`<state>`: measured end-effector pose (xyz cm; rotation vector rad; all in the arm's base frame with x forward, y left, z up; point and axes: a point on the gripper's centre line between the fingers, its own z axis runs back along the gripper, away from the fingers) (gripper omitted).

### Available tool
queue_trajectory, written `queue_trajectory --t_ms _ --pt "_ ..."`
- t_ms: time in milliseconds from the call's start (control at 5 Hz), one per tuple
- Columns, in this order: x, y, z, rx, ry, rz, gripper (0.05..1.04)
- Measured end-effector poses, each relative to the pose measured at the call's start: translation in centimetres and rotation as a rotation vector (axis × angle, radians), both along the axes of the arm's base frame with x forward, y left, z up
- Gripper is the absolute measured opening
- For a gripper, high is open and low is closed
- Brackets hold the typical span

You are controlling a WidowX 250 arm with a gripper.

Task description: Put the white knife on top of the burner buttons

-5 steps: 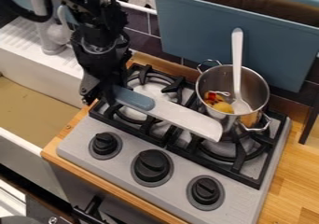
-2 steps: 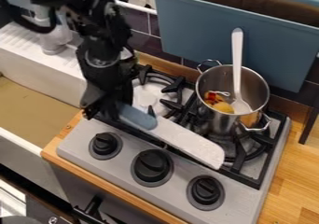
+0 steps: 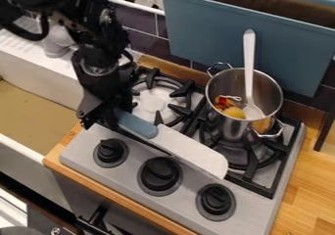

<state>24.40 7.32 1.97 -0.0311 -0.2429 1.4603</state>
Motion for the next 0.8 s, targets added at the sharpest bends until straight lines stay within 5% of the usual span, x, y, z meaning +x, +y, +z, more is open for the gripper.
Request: queue_trajectory --t_ms 800 --pt "-0.3 -2.2 -1.8 0.047 0.02 0.0 0.37"
